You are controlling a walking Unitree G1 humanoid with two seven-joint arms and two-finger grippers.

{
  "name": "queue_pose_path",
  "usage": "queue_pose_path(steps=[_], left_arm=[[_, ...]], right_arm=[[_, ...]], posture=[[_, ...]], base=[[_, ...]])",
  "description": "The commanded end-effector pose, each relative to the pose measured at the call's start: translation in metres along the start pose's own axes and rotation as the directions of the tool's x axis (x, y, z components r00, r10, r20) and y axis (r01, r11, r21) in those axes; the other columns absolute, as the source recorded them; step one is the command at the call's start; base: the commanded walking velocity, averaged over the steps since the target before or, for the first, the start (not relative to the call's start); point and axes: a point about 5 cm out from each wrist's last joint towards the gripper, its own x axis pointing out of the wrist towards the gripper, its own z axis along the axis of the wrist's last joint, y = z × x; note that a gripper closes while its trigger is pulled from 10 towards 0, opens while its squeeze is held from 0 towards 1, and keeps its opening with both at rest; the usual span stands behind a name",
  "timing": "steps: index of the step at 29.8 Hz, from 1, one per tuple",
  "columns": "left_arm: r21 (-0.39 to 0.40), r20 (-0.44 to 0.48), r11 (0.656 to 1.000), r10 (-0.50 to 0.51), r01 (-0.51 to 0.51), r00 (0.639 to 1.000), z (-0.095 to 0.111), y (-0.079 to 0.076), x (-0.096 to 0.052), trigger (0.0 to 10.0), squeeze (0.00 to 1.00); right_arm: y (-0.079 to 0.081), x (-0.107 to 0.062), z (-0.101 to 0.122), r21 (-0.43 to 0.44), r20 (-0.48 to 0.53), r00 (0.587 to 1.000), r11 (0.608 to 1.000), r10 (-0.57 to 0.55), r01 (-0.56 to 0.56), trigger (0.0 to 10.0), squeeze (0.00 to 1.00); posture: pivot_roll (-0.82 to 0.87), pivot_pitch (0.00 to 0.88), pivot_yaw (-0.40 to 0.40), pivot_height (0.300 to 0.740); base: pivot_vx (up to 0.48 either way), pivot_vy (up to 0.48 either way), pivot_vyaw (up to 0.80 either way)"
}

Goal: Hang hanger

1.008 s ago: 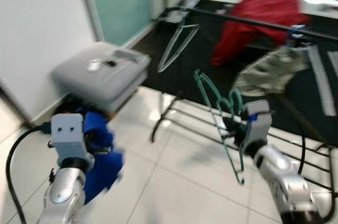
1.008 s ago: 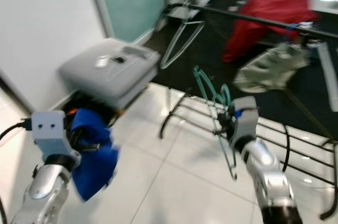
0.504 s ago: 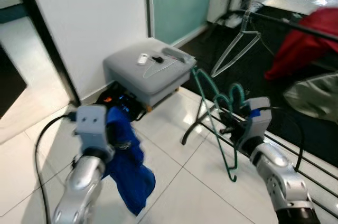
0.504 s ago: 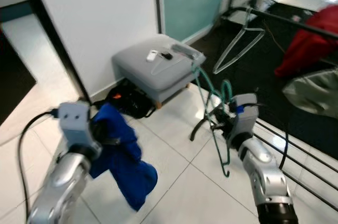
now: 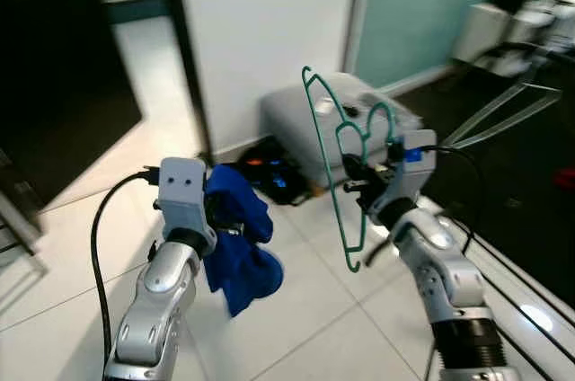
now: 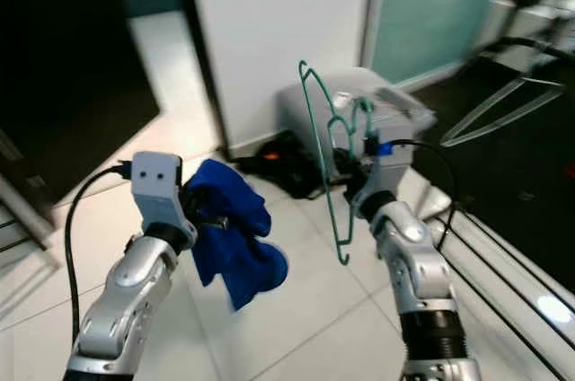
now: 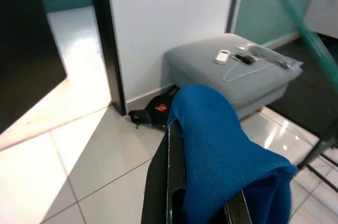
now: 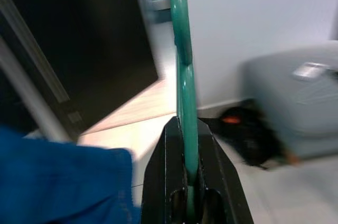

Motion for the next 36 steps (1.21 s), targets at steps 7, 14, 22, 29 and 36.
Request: queue_pose_path(steps=[7, 14, 22, 29, 36], left_arm=[[0.009, 0.02, 0.999, 0.049, -0.049, 0.999, 0.004, 0.015, -0.003, 10.0, 0.0], [-0.039, 0.024, 0.999, 0.02, -0.019, 1.0, 0.007, 0.009, 0.004, 10.0, 0.0], [0.072, -0.086, 0.997, 0.032, -0.026, 0.996, -0.021, 0.023, 0.009, 10.0, 0.0], [0.059, -0.174, 0.998, 0.04, -0.03, 0.984, -0.039, 0.044, 0.003, 10.0, 0.0], [0.084, -0.172, 0.995, -0.035, 0.05, 0.984, -0.043, 0.049, 0.011, 10.0, 0.0]], right_arm=[[0.017, 0.027, -0.031, -0.093, -0.148, 0.989, 0.995, 0.03, -0.045, 10.0, 0.0], [0.016, 0.035, -0.042, -0.138, -0.209, 0.978, 0.989, 0.013, -0.043, 10.0, 0.0], [-0.023, 0.016, -0.038, -0.191, -0.229, 0.97, 0.981, -0.082, 0.038, 10.0, 0.0], [-0.063, -0.009, -0.052, -0.223, -0.289, 0.933, 0.963, -0.212, 0.15, 10.0, 0.0], [-0.079, -0.02, -0.059, -0.186, -0.321, 0.911, 0.96, -0.26, 0.209, 10.0, 0.0]], posture=[[0.08, 0.0, -0.078, 0.74], [0.08, 0.0, -0.052, 0.74], [-0.02, 0.0, -0.016, 0.74], [-0.03, 0.0, -0.014, 0.74], [-0.04, 0.0, -0.016, 0.74]], base=[[0.0, 0.0, 0.8], [0.0, 0.0, 0.8], [0.0, 0.0, 0.8], [0.0, 0.0, 0.8], [0.0, 0.0, 0.8]])
